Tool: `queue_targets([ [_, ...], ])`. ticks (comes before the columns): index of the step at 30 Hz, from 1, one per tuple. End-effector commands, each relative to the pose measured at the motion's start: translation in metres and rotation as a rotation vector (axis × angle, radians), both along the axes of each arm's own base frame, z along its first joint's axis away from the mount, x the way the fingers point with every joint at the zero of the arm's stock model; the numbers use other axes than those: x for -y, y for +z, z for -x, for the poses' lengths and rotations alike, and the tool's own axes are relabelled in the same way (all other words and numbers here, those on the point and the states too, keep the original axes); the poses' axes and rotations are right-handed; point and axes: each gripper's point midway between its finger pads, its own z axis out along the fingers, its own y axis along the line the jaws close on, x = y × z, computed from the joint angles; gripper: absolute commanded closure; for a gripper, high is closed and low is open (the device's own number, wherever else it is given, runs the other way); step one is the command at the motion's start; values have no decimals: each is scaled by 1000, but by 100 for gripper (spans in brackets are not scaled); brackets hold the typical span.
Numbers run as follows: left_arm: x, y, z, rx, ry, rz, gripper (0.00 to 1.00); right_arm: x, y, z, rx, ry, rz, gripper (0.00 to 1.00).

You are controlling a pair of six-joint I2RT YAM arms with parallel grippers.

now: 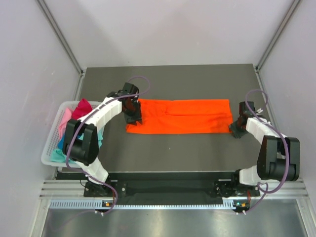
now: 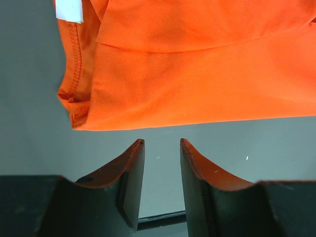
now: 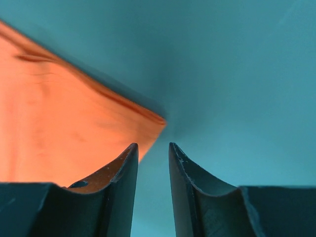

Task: Fold and stack the t-shirts
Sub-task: Fold the tshirt

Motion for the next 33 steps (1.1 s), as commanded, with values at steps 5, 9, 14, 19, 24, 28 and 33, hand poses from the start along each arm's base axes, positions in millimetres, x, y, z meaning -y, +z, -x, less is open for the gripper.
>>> queue_targets([
  [5,-15,26,-7,110,28,-47,59,10,-25,4,-31,-74,17,70],
  [9,-33,30,-10,132,51,-143,59,19,-25,7,-13,-95,56,82],
  [14,-37,47,-17,174,53,-164,59,28,-17,1,16,-75,107,100],
  [19,-31,45,-21,178,46,-135,59,37,-14,1,22,-97,126,100],
  [24,-17,31,-33,150,33,-59,62,49,-11,13,22,-124,149,100],
  [28,-14,26,-58,146,75,-76,63,58,-12,26,8,-141,162,100],
  [33,-14,23,-93,187,96,-100,64,61,-11,34,13,-136,164,100],
])
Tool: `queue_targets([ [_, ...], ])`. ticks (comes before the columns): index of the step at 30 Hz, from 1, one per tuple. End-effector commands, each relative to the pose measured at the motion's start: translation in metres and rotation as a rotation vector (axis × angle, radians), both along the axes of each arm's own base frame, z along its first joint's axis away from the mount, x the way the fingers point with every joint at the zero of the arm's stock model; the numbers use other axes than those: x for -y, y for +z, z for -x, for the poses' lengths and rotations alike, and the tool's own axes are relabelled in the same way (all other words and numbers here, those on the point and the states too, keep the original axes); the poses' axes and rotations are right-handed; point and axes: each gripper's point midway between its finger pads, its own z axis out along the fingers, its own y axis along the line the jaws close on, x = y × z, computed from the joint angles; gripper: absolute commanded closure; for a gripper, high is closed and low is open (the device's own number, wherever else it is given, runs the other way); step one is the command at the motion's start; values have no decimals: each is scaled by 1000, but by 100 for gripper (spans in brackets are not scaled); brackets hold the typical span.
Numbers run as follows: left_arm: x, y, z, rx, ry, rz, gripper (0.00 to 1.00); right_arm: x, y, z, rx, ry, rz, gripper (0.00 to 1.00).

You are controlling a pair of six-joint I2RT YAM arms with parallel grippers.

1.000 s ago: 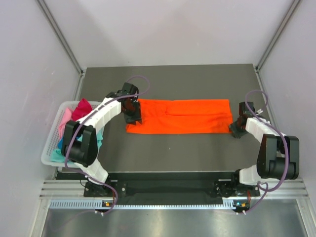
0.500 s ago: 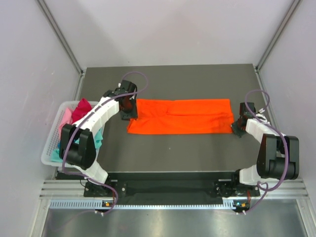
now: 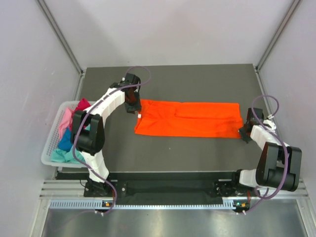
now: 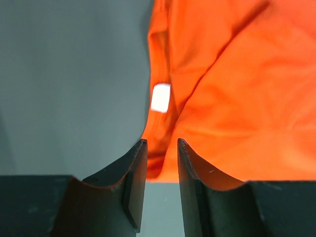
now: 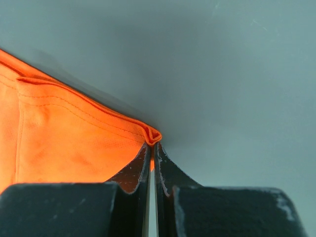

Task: Fold and stack the t-shirts
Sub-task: Fold the tshirt

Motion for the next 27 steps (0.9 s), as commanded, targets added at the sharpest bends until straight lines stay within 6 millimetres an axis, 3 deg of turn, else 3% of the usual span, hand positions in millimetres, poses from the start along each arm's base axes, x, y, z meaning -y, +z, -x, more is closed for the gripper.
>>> queue_targets([
  [1,6,8,-37,89,12,34,64,10,1,12,-23,2,45,100],
  [7,3,-7,-71,109,26,137,65,6,-2,13,-7,9,20,100],
  [14,-3,-17,-95,141,10,190,66,-2,-5,8,9,35,-21,100],
  [23,-1,-51,-103,110,9,216,66,-4,-1,5,46,46,-23,100],
  [27,-8,-71,-105,64,36,166,85,-10,-1,4,70,64,-46,100],
])
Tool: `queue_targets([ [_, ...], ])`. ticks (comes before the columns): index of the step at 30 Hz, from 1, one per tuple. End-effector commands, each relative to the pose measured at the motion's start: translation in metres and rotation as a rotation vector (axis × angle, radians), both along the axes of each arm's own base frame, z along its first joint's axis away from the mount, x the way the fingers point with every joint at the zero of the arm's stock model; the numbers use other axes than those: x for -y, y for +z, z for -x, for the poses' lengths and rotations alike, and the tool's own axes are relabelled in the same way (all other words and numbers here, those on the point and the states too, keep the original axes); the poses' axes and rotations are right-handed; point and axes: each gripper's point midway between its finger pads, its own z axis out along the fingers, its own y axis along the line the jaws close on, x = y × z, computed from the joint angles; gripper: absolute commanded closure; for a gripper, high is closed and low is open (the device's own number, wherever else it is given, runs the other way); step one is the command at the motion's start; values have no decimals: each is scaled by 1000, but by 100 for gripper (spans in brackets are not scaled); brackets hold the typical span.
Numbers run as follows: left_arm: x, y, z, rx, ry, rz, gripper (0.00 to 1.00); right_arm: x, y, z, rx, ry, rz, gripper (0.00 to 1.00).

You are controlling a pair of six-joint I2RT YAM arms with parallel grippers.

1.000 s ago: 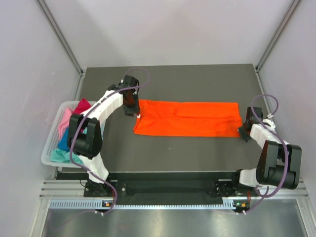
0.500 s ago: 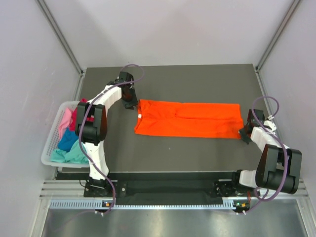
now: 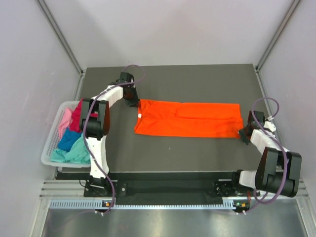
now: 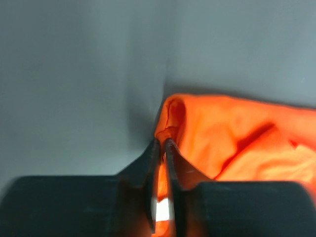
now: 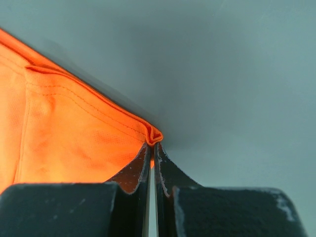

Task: Fold and stack the t-shirts
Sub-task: Fold the tshirt

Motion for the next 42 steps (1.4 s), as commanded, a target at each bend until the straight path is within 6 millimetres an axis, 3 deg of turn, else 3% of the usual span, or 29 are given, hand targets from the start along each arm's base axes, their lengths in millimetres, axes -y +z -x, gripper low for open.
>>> queue_targets([
  [1,-9,-8,-17,25,20,-51,93,-8,-3,2,19,30,-42,100],
  [4,-12,-9,-28,52,40,-67,100,-19,-10,7,10,46,-91,100],
  [8,-6,-2,-54,100,48,-48,100,-22,-10,14,5,22,-108,100],
  [10,-1,-10,-64,102,37,-36,100,-23,-7,17,6,8,-114,100],
  [11,2,-1,-76,137,33,-23,100,-23,-5,17,9,8,-116,95],
  [12,4,-11,-81,131,23,-21,100,-23,-3,19,4,5,-116,92],
  [14,6,-3,-97,163,21,-20,100,-22,8,20,6,-2,-107,82],
  [16,5,-11,-104,161,19,-31,100,-18,24,19,21,-10,-86,76],
  [22,17,18,-126,256,-10,28,98,-7,61,1,89,6,-30,70],
  [24,25,35,-134,287,-21,96,97,-15,68,-12,129,83,-48,69],
  [29,38,73,-155,390,-43,202,82,-26,74,-26,149,208,-70,69],
  [32,37,84,-165,429,-41,199,77,-32,84,-31,188,280,-72,69],
  [35,26,100,-162,435,-6,131,70,-53,96,-43,270,434,-109,68],
  [37,5,110,-159,439,79,47,67,-65,101,-49,292,536,-120,68],
  [39,-7,122,-141,431,114,-2,64,-73,107,-53,298,604,-119,66],
  [40,-13,113,-128,388,129,-25,64,-78,106,-52,288,626,-125,66],
  [41,-16,132,-116,393,147,-24,64,-79,107,-53,292,637,-123,65],
  [42,-24,131,-103,362,180,-51,65,-81,108,-54,295,644,-127,65],
])
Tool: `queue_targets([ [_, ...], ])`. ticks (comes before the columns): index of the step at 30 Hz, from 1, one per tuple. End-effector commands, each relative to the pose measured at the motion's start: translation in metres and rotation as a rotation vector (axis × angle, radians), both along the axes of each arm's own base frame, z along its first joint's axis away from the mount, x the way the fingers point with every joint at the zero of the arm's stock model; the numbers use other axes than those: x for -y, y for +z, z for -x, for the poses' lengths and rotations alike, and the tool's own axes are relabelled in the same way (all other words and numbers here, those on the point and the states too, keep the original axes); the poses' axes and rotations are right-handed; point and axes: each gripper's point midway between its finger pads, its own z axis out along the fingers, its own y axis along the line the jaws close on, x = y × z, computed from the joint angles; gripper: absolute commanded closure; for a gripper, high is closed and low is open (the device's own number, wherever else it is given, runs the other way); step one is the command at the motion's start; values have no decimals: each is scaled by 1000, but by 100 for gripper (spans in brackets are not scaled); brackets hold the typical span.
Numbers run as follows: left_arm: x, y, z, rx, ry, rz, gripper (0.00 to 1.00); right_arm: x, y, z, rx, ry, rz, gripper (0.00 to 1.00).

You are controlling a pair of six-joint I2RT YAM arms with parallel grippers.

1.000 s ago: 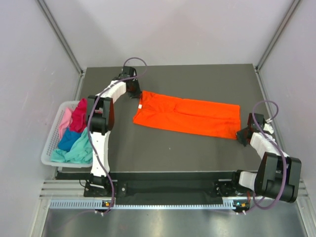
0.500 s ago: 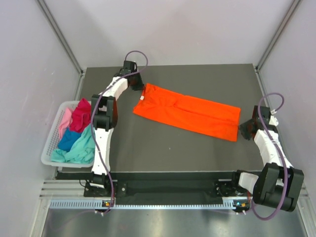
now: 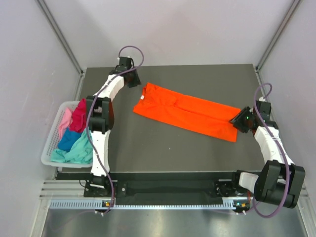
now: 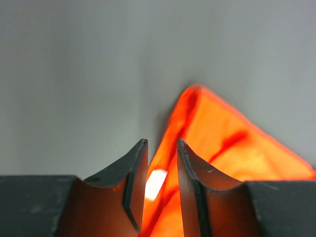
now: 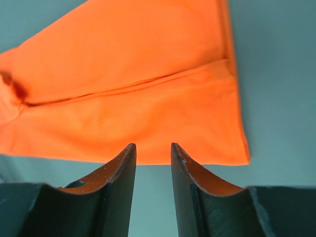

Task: Fold and stack the t-shirts
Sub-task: Fold the tshirt

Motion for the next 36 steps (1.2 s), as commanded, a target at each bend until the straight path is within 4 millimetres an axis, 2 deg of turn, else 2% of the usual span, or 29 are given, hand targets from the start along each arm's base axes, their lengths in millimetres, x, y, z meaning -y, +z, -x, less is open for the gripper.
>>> queue_targets([
  [1,-26,49,43,-3,101,-49,66,-15,27,-18,111,135,4,65],
  [2,-24,71,56,28,108,-21,67,-18,28,-20,119,145,-8,64],
  [3,-15,74,65,38,79,19,67,-21,28,-20,124,149,-19,64],
  [4,-9,55,87,-18,53,35,68,-25,30,-20,131,159,-30,63],
  [5,-6,71,98,1,51,58,68,-29,31,-22,141,172,-42,63],
  [6,-3,69,107,-6,49,60,68,-32,33,-22,145,177,-50,63],
  [7,2,55,122,-36,47,53,68,-36,33,-23,146,188,-57,62],
  [8,2,60,129,-34,73,65,67,-38,33,-23,146,194,-62,62],
  [10,4,40,145,-71,99,68,66,-43,34,-24,145,205,-70,62],
  [12,7,32,152,-83,127,113,66,-45,36,-26,152,212,-73,61],
  [13,8,19,159,-109,133,123,66,-49,37,-26,156,223,-75,60],
  [15,15,13,159,-119,141,167,66,-51,38,-26,161,227,-75,60],
  [19,18,-14,165,-161,189,198,66,-58,41,-24,173,252,-81,59],
  [22,23,-25,162,-167,200,233,65,-60,42,-24,177,259,-83,58],
  [25,20,-48,162,-216,236,211,65,-61,43,-24,178,259,-84,58],
  [31,11,-66,165,-256,283,163,66,-61,39,-26,175,257,-86,58],
  [34,10,-66,160,-249,281,151,73,-61,36,-28,166,256,-88,58],
  [35,4,-67,155,-230,299,123,82,-61,37,-29,169,257,-86,58],
  [36,4,-62,148,-212,301,124,85,-62,36,-30,165,257,-88,58],
])
